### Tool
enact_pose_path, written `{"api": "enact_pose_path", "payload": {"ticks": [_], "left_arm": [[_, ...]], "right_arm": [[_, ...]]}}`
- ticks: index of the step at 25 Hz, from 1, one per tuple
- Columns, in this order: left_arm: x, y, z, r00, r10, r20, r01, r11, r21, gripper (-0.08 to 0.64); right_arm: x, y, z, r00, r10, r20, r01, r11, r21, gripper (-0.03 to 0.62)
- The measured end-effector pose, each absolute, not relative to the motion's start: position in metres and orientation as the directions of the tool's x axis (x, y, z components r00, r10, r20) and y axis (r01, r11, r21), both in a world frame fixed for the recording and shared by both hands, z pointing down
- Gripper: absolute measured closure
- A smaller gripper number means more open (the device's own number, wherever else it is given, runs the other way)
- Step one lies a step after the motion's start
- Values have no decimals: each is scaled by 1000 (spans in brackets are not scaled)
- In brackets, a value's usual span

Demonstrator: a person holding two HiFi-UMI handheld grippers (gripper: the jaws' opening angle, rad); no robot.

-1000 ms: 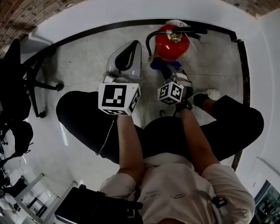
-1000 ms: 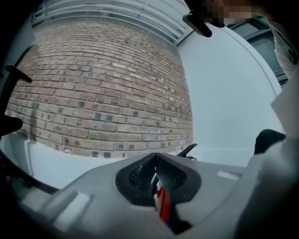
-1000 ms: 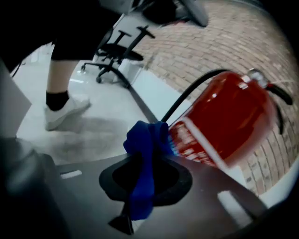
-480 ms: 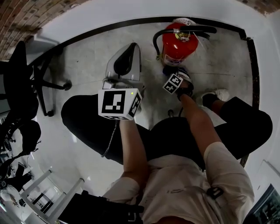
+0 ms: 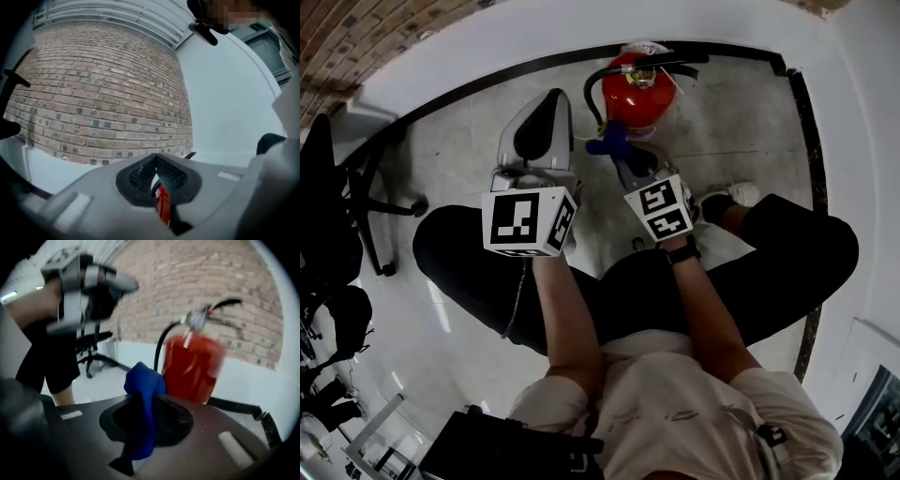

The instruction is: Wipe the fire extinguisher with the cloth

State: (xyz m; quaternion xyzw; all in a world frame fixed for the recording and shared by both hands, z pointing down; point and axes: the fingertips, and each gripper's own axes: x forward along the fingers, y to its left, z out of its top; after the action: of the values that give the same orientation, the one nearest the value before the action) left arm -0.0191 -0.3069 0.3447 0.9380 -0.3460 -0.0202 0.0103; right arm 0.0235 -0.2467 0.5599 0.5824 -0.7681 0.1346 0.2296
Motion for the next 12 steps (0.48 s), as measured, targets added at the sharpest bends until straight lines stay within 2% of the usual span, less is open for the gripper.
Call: {"api": "enact_pose_path", "payload": {"ticks": [3, 5, 7, 12], "left_arm": [[-13, -302, 335, 769, -638, -52, -637, -770, 35, 560], [-11, -299, 332, 773, -632, -59, -631, -775, 37, 560], [-11, -297, 330, 774, -629, -66, -628, -777, 40, 560], [-6, -291, 333, 777, -627, -63, -625, -779, 42, 560]], "right_arm": [[59, -248, 449, -117, -964, 237, -985, 143, 95, 532], [92, -254, 403, -74, -990, 124, -993, 85, 86, 532], [110, -270, 393, -93, -987, 129, -986, 109, 123, 532], [100, -279, 423, -199, -960, 197, -943, 243, 229, 537]]}}
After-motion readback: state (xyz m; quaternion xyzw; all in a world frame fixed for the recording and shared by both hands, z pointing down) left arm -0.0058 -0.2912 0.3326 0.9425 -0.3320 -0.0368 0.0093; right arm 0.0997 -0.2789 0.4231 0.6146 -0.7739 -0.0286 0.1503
